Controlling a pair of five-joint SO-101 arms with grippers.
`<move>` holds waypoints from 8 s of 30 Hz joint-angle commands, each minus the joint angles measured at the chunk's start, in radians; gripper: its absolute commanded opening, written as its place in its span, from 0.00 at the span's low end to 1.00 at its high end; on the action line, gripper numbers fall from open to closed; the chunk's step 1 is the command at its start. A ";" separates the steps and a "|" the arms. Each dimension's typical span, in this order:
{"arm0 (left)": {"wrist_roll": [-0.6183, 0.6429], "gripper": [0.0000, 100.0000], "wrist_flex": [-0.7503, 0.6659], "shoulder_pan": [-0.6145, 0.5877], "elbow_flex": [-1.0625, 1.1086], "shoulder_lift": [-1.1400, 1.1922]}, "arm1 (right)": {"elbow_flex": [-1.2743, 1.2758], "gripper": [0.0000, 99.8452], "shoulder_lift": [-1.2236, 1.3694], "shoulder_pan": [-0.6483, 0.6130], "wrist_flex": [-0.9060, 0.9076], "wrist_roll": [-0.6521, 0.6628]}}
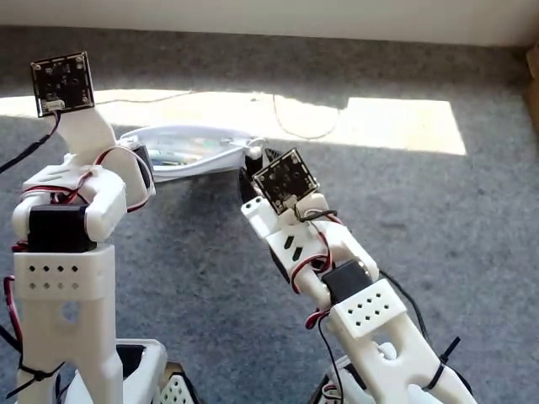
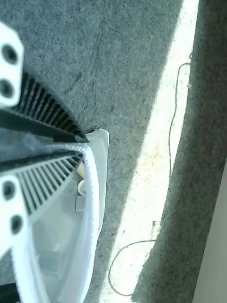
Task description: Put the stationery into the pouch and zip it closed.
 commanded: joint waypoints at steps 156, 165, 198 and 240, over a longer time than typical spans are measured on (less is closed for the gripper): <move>-0.307 0.29 -0.284 0.590 0.097 -0.071 | 0.157 0.01 -0.828 0.005 0.704 -0.110; -0.377 0.28 -0.152 0.460 0.096 -0.220 | 0.153 0.01 -0.828 0.074 0.682 -0.150; -0.888 0.28 -0.503 0.565 0.642 -0.222 | -0.027 0.01 -0.817 0.147 0.897 -0.078; -0.684 0.28 -0.925 0.708 0.842 -0.220 | -0.028 0.01 -0.828 0.143 0.917 -0.086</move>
